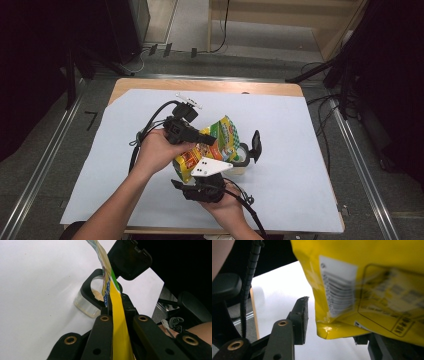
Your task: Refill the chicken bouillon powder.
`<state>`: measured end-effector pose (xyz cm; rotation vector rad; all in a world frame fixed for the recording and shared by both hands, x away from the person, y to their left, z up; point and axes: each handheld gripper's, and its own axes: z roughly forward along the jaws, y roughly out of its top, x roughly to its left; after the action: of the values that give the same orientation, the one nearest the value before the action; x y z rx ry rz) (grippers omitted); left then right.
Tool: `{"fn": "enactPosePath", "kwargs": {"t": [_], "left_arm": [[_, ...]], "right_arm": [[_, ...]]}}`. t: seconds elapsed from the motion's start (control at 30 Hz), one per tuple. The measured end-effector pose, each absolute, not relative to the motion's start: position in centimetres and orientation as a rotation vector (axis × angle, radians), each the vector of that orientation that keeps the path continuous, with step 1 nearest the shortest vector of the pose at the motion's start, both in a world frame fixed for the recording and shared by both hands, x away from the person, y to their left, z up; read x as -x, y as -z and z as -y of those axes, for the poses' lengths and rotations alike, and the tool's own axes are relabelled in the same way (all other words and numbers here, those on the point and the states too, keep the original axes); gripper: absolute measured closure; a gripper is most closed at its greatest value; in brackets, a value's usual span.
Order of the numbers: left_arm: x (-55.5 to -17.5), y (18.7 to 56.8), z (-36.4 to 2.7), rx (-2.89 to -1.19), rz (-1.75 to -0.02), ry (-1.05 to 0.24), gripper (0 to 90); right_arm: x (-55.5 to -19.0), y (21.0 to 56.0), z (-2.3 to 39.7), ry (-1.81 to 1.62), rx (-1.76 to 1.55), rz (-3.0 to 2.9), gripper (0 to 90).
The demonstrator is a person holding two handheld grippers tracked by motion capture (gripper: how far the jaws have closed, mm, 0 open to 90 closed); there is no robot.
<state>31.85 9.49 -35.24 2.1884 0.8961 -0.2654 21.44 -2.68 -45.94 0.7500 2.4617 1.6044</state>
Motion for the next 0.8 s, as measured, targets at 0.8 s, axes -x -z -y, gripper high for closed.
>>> {"fn": "enactPosePath", "kwargs": {"t": [0.8], "left_arm": [[-31.97,35.13,-9.19,-2.142,-0.892,0.238,80.8]], "right_arm": [[-21.32,45.57,2.49,-1.602,-0.75,-2.431,68.0]]}}
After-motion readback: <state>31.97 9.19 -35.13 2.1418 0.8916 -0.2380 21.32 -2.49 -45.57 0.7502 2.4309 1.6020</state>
